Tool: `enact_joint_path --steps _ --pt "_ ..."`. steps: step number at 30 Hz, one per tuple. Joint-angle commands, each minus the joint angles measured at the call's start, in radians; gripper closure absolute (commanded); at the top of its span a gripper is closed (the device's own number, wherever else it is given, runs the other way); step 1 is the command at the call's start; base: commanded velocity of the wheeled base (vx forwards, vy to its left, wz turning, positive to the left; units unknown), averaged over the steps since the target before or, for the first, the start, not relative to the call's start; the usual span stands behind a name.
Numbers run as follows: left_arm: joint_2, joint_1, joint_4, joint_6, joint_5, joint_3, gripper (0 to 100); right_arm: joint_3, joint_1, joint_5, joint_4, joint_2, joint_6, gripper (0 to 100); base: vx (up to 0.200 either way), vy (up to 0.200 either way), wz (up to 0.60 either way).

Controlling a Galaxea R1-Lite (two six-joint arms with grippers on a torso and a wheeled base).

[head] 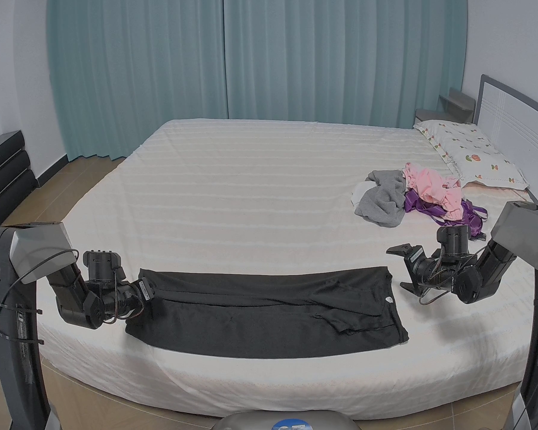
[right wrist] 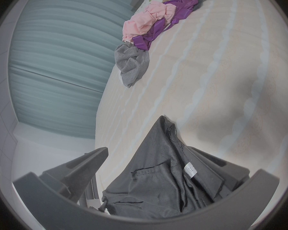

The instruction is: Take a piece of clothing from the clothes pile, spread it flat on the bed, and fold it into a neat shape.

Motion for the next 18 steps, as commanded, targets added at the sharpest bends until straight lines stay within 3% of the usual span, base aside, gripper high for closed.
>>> enact_joint_path --steps 1,8,11,18 --pt "0.000 0.001 -0.002 -0.002 0.000 0.001 100 -0.002 -0.004 0.001 0.000 -0.013 0.017 0 0.000 0.000 0.00" --pt "-0.002 0.001 -0.004 -0.036 0.000 -0.012 100 -0.003 -0.002 0.001 -0.014 -0.009 0.020 0 0.000 0.000 0.00" --pt "0.000 0.001 -0.005 -0.037 0.000 -0.013 100 0.000 -0.001 0.001 -0.022 -0.009 0.020 0 -0.200 0.000 0.00" --pt "0.000 -0.001 -0.005 -0.065 0.000 -0.028 100 0.000 0.001 0.001 -0.022 -0.008 0.020 0 0.000 0.000 0.00"
